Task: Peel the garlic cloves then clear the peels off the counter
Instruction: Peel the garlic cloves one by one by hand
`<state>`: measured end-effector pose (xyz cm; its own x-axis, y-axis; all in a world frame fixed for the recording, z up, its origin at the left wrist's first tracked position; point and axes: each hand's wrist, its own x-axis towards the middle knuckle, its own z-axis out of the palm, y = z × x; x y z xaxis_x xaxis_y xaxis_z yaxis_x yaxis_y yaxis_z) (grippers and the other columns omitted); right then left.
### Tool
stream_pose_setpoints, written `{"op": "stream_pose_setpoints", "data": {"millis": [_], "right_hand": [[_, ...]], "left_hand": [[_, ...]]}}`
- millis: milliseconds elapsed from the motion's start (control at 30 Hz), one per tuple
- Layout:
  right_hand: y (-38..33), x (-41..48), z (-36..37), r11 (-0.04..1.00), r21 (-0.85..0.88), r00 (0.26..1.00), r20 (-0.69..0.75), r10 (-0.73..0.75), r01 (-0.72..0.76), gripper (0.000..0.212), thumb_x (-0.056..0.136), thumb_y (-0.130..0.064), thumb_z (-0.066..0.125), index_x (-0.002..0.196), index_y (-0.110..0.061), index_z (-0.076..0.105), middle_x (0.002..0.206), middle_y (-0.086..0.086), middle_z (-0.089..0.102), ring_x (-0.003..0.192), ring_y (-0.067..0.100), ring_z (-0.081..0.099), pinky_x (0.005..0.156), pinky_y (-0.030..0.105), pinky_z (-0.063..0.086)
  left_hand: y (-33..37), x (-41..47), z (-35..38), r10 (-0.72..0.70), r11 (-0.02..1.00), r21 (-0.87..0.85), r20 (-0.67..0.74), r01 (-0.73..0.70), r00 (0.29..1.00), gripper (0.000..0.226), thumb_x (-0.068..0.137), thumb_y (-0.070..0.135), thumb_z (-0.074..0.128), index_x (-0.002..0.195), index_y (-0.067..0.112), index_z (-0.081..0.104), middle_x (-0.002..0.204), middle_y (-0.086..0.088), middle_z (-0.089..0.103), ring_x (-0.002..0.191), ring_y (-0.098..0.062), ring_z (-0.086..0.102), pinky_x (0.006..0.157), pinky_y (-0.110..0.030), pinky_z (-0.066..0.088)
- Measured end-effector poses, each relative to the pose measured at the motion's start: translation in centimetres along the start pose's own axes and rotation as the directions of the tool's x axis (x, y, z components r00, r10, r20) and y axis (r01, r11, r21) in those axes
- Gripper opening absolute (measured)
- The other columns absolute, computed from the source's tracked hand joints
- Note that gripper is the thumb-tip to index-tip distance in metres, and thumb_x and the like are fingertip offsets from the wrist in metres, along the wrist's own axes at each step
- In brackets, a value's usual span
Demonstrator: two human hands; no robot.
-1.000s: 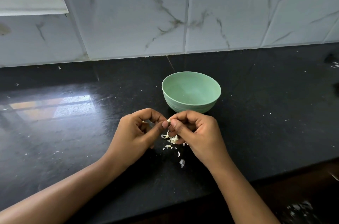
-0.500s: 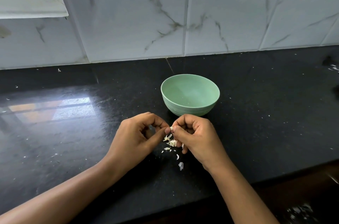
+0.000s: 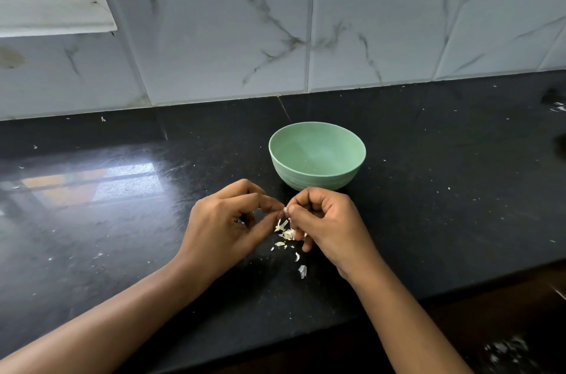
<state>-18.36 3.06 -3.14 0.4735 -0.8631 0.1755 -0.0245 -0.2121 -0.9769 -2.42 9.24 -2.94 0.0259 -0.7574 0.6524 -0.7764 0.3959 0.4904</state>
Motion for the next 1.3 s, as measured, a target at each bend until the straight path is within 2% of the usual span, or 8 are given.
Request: {"op": "stream_pose_setpoints", "data": {"millis": [233, 567, 633, 733, 833, 1000, 1167, 1300], "right_hand": [[-0.69, -0.17, -0.22, 0.991, 0.115, 0.997, 0.048, 0.067, -0.072, 0.018, 0.087, -0.001, 0.059, 0.073, -0.009, 0.065, 0.053, -0.001, 0.060, 0.048, 0.010, 0.055, 0.038, 0.022, 0.044], [-0.44, -0.03, -0.23, 0.992, 0.082, 0.995, 0.038, 0.088, -0.091, 0.021, 0.086, 0.003, 0.060, 0.068, -0.009, 0.063, 0.050, -0.001, 0.057, 0.044, 0.010, 0.053, 0.039, 0.020, 0.044], [-0.34, 0.01, -0.20, 0.995, 0.047, 0.996, 0.027, 0.081, -0.083, 0.021, 0.084, 0.000, 0.062, 0.066, -0.010, 0.063, 0.050, 0.000, 0.056, 0.045, 0.011, 0.052, 0.040, 0.021, 0.044], [-0.21, 0.02, -0.09, 0.997, -0.058, 0.999, 0.015, 0.047, -0.046, 0.011, 0.070, -0.016, 0.066, 0.060, -0.018, 0.061, 0.050, -0.002, 0.053, 0.046, 0.009, 0.048, 0.040, 0.022, 0.040], [-0.13, 0.13, 0.05, 0.997, -0.072, 0.999, 0.006, 0.041, -0.040, 0.005, 0.061, -0.023, 0.060, 0.057, -0.020, 0.059, 0.049, -0.004, 0.050, 0.044, 0.007, 0.044, 0.040, 0.021, 0.037], [-0.03, 0.22, 0.29, 0.999, -0.028, 0.999, -0.021, 0.024, -0.025, 0.010, 0.064, -0.024, 0.059, 0.055, -0.023, 0.058, 0.045, -0.008, 0.046, 0.041, 0.006, 0.039, 0.042, 0.022, 0.036], [-0.04, 0.30, 0.32, 1.000, 0.002, 1.000, 0.005, 0.006, -0.006, 0.009, 0.065, -0.023, 0.061, 0.057, -0.023, 0.059, 0.046, -0.009, 0.048, 0.043, 0.005, 0.041, 0.042, 0.022, 0.037], [-0.17, 0.30, 0.42, 0.997, 0.074, 0.999, 0.041, 0.012, -0.015, 0.019, 0.057, -0.028, 0.069, 0.061, -0.016, 0.056, 0.055, 0.004, 0.054, 0.044, 0.005, 0.040, 0.039, 0.020, 0.036]], "left_hand": [[-0.21, 0.04, 0.06, 0.002, 1.000, 0.008, -0.002, -0.002, 1.000, 0.013, 0.081, 0.042, 0.065, 0.087, 0.033, 0.073, 0.082, 0.018, 0.060, 0.053, -0.002, 0.054, 0.049, -0.019, 0.045], [-0.01, 0.00, 0.12, 0.084, 0.989, 0.125, 0.011, -0.084, 0.996, 0.017, 0.082, 0.043, 0.062, 0.083, 0.032, 0.075, 0.081, 0.017, 0.062, 0.051, 0.002, 0.051, 0.045, -0.026, 0.048], [0.04, 0.00, 0.13, 0.097, 0.985, 0.141, 0.019, -0.099, 0.995, 0.016, 0.082, 0.042, 0.062, 0.083, 0.032, 0.074, 0.082, 0.016, 0.062, 0.051, 0.002, 0.051, 0.044, -0.026, 0.048], [0.21, -0.10, 0.25, 0.117, 0.979, 0.165, 0.030, -0.120, 0.993, 0.015, 0.081, 0.041, 0.062, 0.081, 0.032, 0.074, 0.082, 0.016, 0.062, 0.050, -0.001, 0.054, 0.043, -0.025, 0.047], [0.29, -0.20, 0.28, 0.086, 0.989, 0.123, 0.019, -0.087, 0.996, 0.011, 0.080, 0.041, 0.062, 0.081, 0.035, 0.071, 0.082, 0.017, 0.061, 0.051, 0.001, 0.052, 0.045, -0.024, 0.047], [0.29, -0.26, 0.22, 0.024, 0.998, 0.059, 0.020, -0.025, 1.000, 0.017, 0.080, 0.046, 0.060, 0.088, 0.036, 0.071, 0.087, 0.018, 0.059, 0.054, 0.000, 0.053, 0.049, -0.024, 0.046], [0.16, 0.05, 0.13, -0.031, 1.000, 0.004, 0.035, 0.031, 0.999, 0.021, 0.077, 0.051, 0.062, 0.089, 0.037, 0.071, 0.086, 0.017, 0.062, 0.054, 0.001, 0.054, 0.051, -0.014, 0.042], [0.19, 0.31, 0.20, -0.109, 0.976, -0.184, 0.045, 0.116, 0.993, 0.022, 0.073, 0.049, 0.067, 0.089, 0.033, 0.072, 0.083, 0.014, 0.066, 0.050, -0.008, 0.057, 0.050, -0.017, 0.044]]}}
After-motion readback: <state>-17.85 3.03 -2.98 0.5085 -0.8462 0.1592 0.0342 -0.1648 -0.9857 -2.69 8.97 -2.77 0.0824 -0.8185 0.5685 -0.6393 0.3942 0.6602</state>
